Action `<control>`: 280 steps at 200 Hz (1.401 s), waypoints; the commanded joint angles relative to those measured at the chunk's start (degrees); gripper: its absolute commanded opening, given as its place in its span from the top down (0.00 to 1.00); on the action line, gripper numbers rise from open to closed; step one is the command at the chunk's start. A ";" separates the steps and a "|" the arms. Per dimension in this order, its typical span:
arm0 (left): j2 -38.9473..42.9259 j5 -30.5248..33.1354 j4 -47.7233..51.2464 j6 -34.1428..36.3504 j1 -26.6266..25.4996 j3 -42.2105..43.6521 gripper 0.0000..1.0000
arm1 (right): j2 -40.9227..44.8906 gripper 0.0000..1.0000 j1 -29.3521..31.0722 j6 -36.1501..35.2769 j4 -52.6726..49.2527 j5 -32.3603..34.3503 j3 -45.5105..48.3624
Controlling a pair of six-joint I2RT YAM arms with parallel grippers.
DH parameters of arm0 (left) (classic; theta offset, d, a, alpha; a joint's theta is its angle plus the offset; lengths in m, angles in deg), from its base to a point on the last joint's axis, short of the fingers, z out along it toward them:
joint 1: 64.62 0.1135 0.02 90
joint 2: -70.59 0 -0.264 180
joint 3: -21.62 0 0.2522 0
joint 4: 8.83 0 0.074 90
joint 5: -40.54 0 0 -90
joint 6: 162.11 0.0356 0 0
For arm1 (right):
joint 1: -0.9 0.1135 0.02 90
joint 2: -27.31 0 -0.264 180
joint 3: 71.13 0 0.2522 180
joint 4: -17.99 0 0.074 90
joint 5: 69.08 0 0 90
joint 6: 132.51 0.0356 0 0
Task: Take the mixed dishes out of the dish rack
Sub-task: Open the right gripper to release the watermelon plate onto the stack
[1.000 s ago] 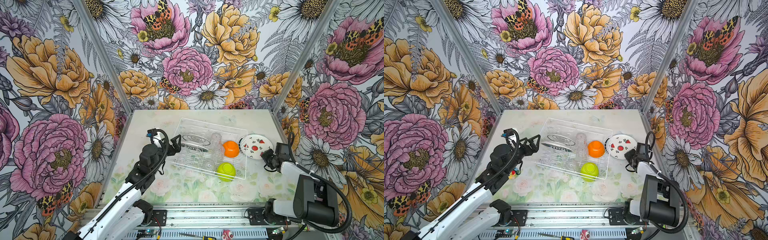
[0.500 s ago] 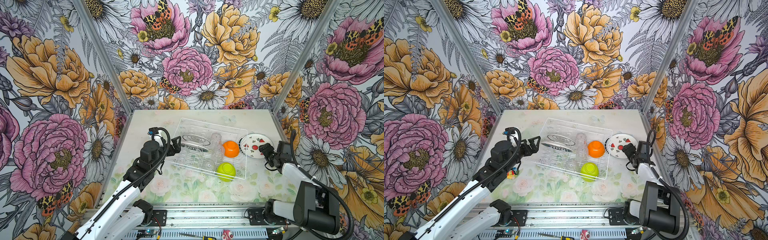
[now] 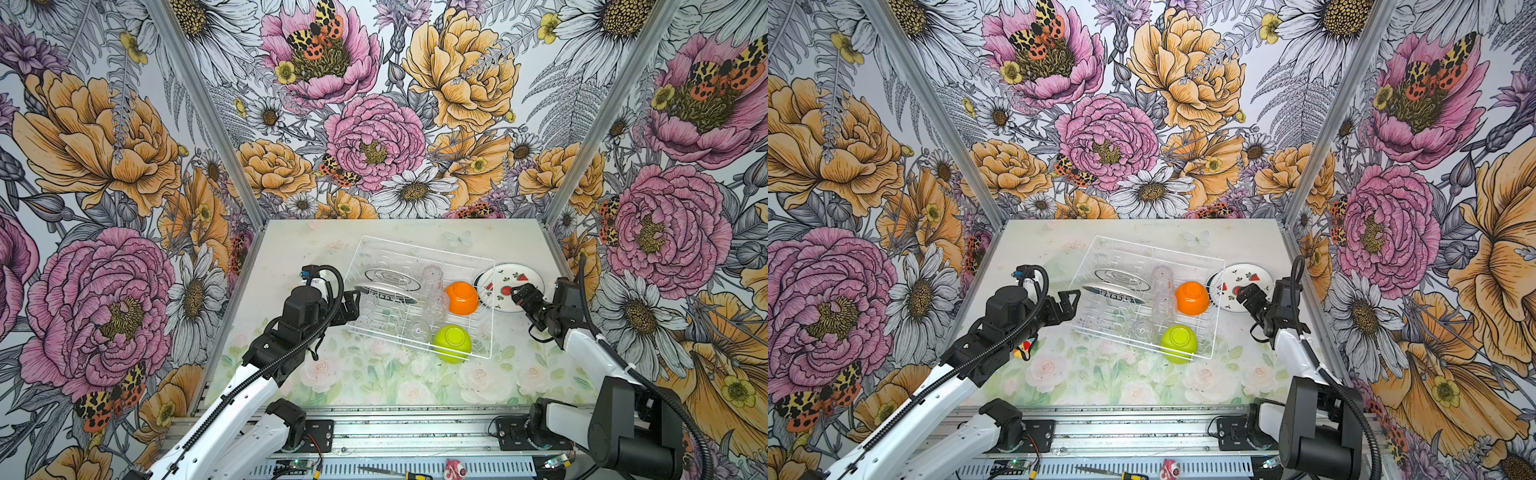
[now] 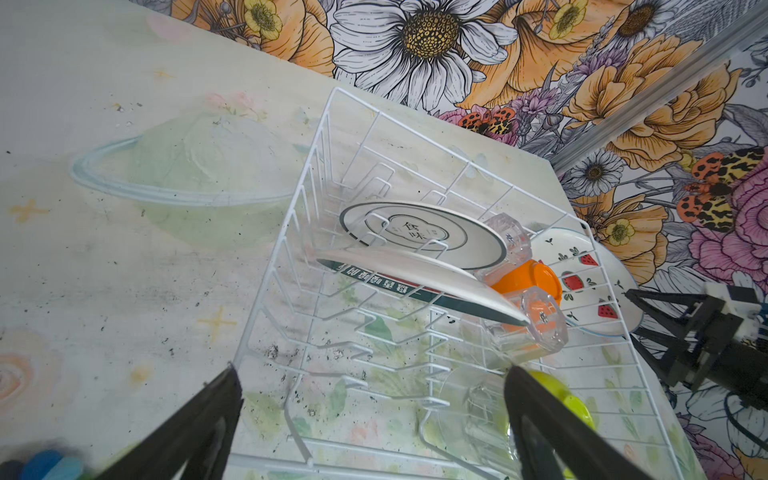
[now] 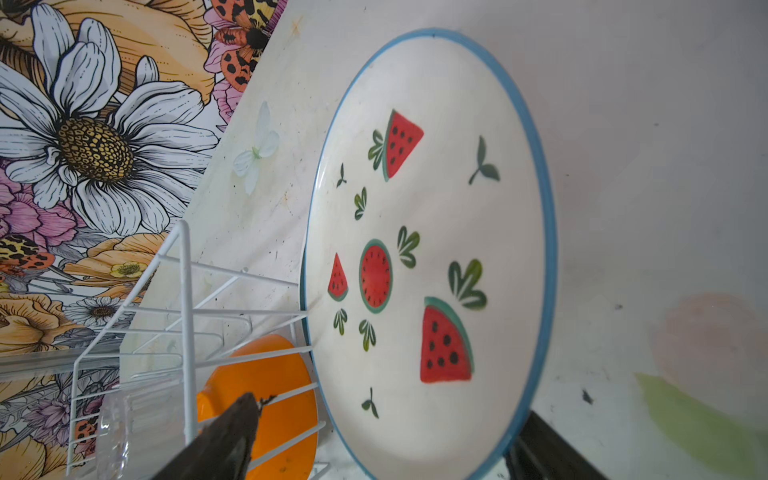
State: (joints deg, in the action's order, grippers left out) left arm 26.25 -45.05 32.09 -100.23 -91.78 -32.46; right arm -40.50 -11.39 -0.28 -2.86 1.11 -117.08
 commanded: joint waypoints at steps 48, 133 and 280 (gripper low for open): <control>5.57 -3.89 4.39 0.24 -0.69 -2.19 0.01 | 3.98 0.10 7.86 -3.61 0.06 -3.97 -6.38; 6.28 -5.78 4.96 0.61 -1.49 -2.03 0.01 | 6.41 0.11 8.51 -4.86 -1.60 -4.09 -6.36; 7.37 -5.57 4.92 0.70 -1.47 -1.39 0.01 | 3.89 0.11 7.12 -3.15 -2.93 2.76 -2.72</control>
State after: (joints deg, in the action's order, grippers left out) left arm 32.35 -50.23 36.92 -100.23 -92.96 -33.51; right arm -36.91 -3.61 -4.45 -7.01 1.20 -121.69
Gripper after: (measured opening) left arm 0.986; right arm 0.886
